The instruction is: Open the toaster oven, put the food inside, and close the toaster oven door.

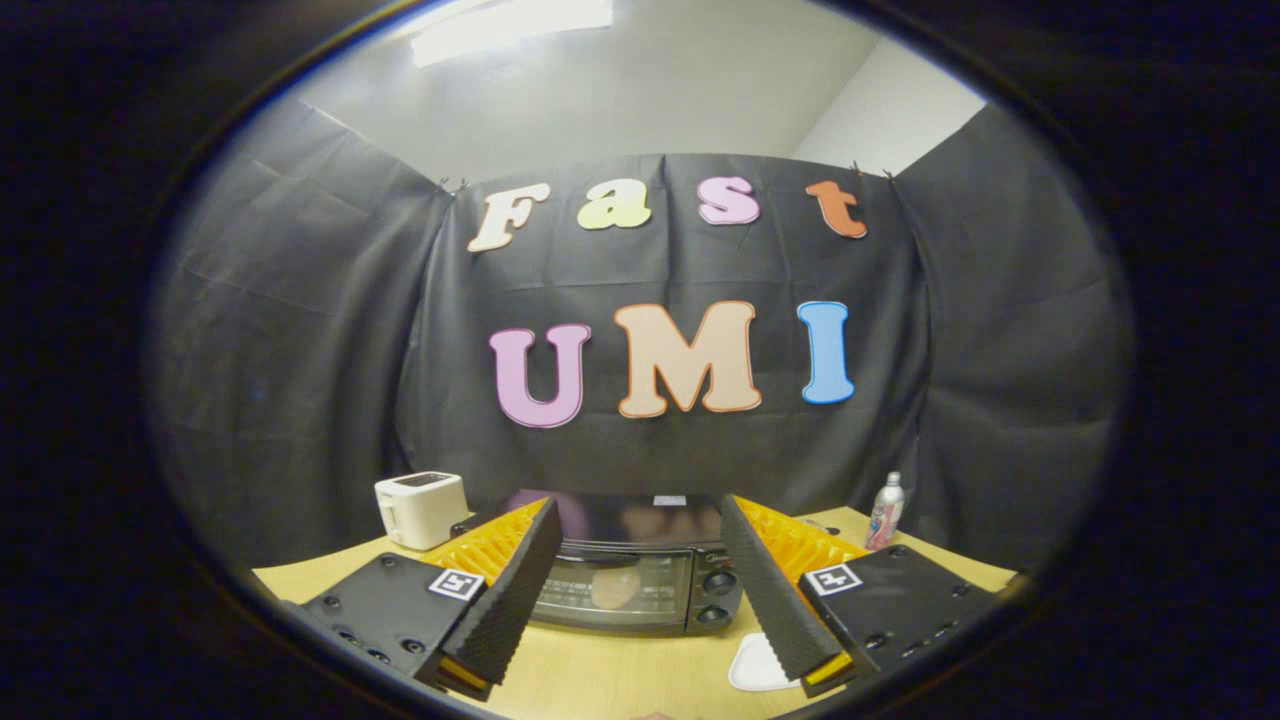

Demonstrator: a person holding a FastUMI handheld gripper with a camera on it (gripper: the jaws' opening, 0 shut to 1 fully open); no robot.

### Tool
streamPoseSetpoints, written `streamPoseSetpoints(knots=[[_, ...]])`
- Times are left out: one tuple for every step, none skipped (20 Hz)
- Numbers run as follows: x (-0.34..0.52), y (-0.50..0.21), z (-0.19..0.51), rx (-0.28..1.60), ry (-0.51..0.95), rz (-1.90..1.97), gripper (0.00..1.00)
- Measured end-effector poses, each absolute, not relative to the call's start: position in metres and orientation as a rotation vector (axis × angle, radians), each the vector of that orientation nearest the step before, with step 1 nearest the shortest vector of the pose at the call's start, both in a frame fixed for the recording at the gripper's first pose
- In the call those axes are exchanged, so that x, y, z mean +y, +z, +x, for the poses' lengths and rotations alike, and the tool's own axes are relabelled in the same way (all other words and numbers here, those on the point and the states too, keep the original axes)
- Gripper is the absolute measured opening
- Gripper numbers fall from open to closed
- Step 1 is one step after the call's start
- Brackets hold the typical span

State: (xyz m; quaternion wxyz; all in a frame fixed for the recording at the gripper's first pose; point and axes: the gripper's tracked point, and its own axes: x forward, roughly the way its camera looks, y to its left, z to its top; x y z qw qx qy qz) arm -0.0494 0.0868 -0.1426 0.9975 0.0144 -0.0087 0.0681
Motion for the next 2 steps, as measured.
streamPoseSetpoints(knots=[[0.0893, -0.142, -0.0513, -0.019, 0.15, 0.029, 1.0], [0.0912, -0.1415, -0.053, -0.02, 0.157, 0.028, 1.0]])
